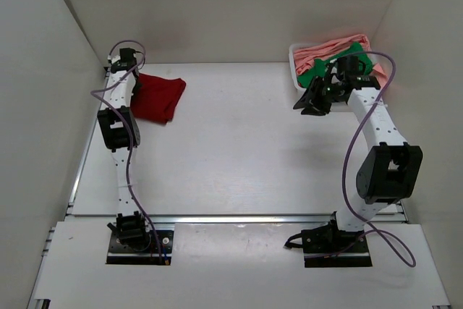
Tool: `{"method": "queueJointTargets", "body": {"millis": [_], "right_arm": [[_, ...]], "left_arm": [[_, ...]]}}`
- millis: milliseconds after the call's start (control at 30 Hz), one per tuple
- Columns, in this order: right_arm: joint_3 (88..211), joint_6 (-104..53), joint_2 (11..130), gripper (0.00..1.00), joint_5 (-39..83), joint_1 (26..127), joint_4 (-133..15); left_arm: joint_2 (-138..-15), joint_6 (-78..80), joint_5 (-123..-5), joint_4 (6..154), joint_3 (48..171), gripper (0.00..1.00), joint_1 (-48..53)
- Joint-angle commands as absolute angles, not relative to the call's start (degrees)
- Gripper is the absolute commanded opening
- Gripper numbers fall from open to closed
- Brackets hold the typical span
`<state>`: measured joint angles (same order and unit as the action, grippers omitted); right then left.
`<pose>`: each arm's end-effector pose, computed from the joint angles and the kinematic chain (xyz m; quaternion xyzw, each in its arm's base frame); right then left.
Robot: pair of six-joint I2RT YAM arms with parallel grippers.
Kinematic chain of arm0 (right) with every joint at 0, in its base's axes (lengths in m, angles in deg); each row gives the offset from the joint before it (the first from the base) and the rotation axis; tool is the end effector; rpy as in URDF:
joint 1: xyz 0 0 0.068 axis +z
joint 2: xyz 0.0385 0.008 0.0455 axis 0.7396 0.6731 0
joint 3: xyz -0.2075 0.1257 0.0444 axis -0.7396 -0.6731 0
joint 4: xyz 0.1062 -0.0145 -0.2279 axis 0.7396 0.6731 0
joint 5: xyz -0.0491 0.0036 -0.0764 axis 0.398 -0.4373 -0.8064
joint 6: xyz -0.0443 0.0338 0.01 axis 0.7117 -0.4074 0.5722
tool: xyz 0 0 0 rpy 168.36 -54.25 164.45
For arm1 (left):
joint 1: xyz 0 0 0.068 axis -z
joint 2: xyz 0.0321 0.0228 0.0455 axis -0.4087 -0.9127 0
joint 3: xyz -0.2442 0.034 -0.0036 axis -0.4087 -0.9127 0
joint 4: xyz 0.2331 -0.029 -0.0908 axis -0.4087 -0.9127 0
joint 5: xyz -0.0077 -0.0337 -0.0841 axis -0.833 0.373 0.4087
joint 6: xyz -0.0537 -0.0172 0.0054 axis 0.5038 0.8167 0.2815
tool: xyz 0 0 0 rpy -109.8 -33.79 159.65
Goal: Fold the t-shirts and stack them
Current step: Put the neatly folded tshirt into the corner of the board with the left arm
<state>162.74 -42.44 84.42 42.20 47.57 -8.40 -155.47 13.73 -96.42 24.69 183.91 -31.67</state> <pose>0.3408 0.0175 0.2922 0.1260 0.9251 0.2802 0.2231 0.5213 0.0856 0.1460 -0.3077 0.8964 0.1675 0.2714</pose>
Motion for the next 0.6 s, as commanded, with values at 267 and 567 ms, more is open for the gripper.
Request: {"method": "queueJointTargets", "body": {"millis": [267, 567], "right_arm": [[159.7, -45.2, 81.5, 0.36, 47.7, 46.6, -16.2], [162.5, -44.4, 83.9, 0.35, 48.4, 48.0, -15.6]], "left_arm": [[-157.6, 29.9, -84.7, 44.3, 183.5, 0.0, -39.3], [-163.2, 37.9, -79.9, 50.3, 187.1, 0.09, -42.6]]}}
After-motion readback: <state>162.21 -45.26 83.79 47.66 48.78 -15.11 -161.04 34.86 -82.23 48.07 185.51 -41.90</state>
